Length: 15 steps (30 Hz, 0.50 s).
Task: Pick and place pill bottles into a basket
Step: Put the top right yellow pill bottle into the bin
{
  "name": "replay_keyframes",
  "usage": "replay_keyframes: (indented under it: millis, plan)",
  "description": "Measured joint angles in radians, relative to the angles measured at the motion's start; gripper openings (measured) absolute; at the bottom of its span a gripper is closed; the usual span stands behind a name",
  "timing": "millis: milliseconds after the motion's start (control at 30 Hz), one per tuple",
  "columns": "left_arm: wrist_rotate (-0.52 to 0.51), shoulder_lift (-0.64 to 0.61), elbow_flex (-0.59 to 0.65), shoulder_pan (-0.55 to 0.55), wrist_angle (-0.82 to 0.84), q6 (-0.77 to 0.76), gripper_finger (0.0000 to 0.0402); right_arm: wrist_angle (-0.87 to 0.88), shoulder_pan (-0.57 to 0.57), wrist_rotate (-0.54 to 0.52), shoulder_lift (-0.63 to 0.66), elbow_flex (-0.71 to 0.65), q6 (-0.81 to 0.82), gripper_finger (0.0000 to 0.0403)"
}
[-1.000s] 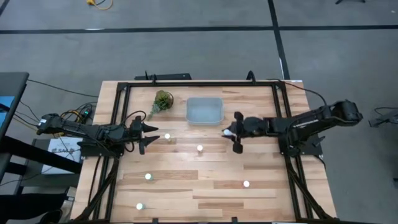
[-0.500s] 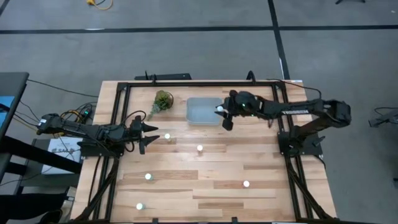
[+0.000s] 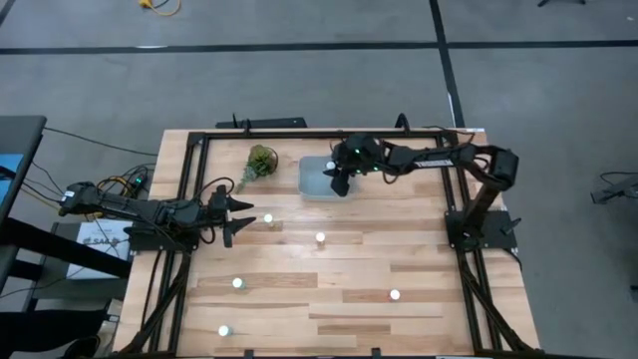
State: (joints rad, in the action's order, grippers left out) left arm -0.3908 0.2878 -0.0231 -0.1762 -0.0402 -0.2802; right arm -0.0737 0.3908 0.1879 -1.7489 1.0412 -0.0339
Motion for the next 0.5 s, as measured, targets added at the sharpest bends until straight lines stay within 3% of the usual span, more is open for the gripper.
replay_keyframes:
  millis: [133, 500]
  plan:
    - [0.0, 0.0, 0.0, 0.0, 0.0, 0.01, 0.0199, 0.015, -0.006, 0.06, -0.069, 0.085, 0.001, 0.0103]
    - [0.001, 0.0, 0.0, 0.0, 0.0, 0.011, 0.0199, 0.062, -0.016, 0.099, -0.199, 0.209, 0.001, 0.0103]
